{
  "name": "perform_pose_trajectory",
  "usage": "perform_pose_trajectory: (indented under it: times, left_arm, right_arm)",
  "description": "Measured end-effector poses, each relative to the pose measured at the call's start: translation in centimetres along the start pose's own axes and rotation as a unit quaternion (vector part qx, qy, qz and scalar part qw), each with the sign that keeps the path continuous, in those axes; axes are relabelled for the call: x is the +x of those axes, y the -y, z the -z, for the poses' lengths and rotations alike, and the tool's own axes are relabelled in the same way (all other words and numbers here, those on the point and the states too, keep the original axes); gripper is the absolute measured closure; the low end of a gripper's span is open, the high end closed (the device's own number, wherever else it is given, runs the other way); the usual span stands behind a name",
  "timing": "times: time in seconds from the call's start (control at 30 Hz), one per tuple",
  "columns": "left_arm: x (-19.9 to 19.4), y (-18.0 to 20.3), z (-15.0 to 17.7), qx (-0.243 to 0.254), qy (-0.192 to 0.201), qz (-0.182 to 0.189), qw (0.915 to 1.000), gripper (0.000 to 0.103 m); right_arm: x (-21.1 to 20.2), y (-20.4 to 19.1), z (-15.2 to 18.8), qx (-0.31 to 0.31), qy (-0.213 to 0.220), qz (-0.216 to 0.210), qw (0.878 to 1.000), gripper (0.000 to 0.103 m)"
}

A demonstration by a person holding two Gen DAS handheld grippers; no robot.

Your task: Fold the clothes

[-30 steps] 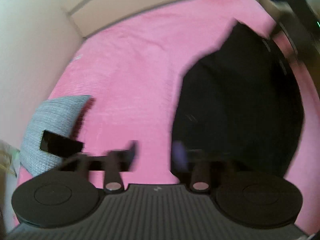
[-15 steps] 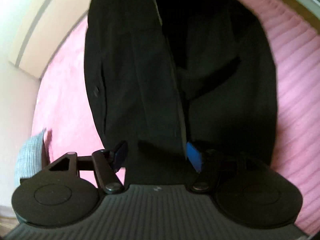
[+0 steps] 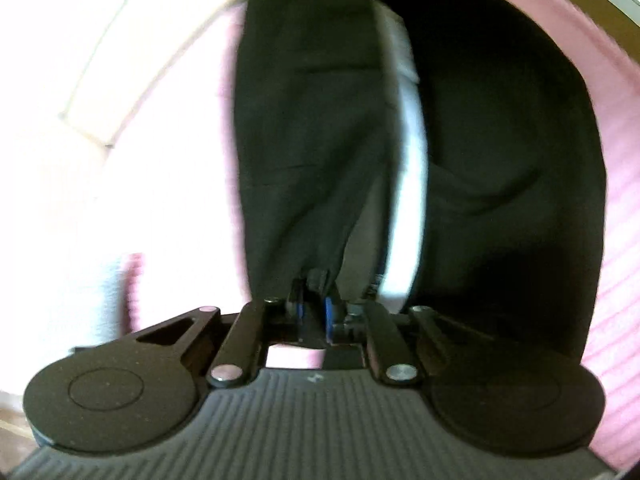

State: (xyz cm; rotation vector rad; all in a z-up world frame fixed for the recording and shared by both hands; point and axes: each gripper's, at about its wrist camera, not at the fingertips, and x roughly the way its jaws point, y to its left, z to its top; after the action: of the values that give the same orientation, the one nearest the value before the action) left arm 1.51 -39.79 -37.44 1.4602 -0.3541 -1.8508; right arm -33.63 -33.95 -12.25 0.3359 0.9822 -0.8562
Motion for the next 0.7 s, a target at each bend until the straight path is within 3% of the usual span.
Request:
perform_pose_trajectory:
  times: [0.07, 0.2, 0.3, 0.4, 0.57, 0.7]
  left_arm:
    - [-2.8, -3.9, -0.1, -0.035, 0.005, -0.043, 0.9985, 0.097]
    - [-9.4, -12.2, -0.7, -0.132, 0.017, -0.106, 0.9855, 0.100]
    - [-14.3, -15.5, -0.3, -0.158, 0.030, -0.159, 0.9741, 0.100]
    - [-19.7, -18.1, 2.1, -0.187, 0.039, -0.195, 0.9620, 0.100]
    - [-30.6, -19.9, 8.3, -0.191, 0.038, -0.240, 0.9513, 0.100]
    - [-40.2, -19.5, 10.7, -0.155, 0.023, -0.277, 0.9482, 0.100]
  right_arm:
    - [-2.3, -0.2, -0.7, -0.002, 0.011, -0.016, 1.000, 0.099]
    - [-8.0, -2.2, -2.7, -0.027, 0.041, -0.060, 0.997, 0.100]
    - [-12.9, -6.0, -4.3, -0.060, 0.071, -0.096, 0.991, 0.100]
    - [-18.2, -11.2, -5.4, -0.080, 0.108, -0.132, 0.982, 0.100]
    - [-24.5, -21.6, -6.3, -0.068, 0.159, -0.200, 0.964, 0.100]
    - [-27.5, -28.3, -7.8, -0.035, 0.201, -0.272, 0.940, 0.100]
